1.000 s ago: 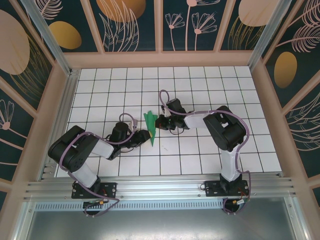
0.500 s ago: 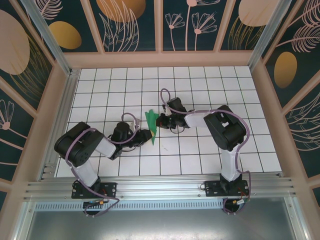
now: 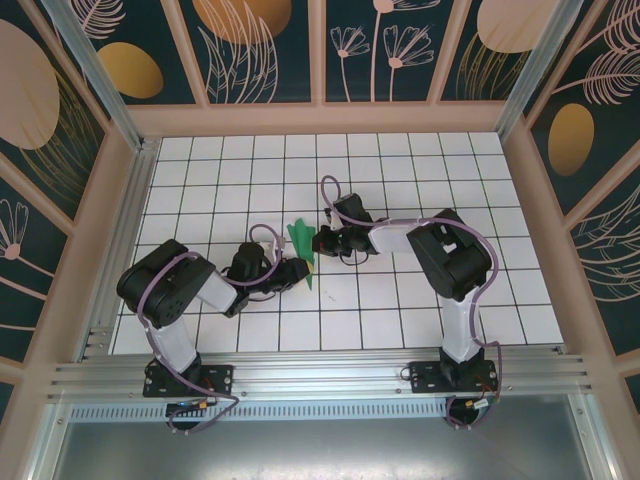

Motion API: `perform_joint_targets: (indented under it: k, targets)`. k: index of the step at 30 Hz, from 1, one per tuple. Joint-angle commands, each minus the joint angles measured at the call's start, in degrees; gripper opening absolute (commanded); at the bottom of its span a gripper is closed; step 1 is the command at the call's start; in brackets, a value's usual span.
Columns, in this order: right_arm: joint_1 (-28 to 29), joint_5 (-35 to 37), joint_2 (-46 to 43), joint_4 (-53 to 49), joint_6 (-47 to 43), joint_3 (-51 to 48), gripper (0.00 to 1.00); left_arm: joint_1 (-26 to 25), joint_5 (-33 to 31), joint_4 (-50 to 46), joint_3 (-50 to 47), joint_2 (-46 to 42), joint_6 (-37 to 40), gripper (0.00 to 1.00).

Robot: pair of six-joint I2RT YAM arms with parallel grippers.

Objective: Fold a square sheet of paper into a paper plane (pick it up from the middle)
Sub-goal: Fold the wing for the fifth time at the center of the table.

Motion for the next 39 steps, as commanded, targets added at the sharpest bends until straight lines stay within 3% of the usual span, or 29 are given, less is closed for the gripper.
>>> perform_joint_targets:
  k: [1, 18, 39]
  targets:
    - [-0.87, 4.11, 3.52, -4.42, 0.64, -0.17, 0.03, -0.3, 0.95, 0.11, 1.07, 1.05, 0.57, 0.33]
    - [-1.02, 4.32, 3.75, -4.88, 0.99, -0.15, 0.16, -0.39, 0.57, -7.28, 3.04, 0.46, 4.5, 0.28]
    - [-1.04, 4.81, 4.6, -5.55, 1.69, -0.24, 0.16, -0.48, -1.4, -22.69, 6.92, -0.26, 11.28, 0.23]
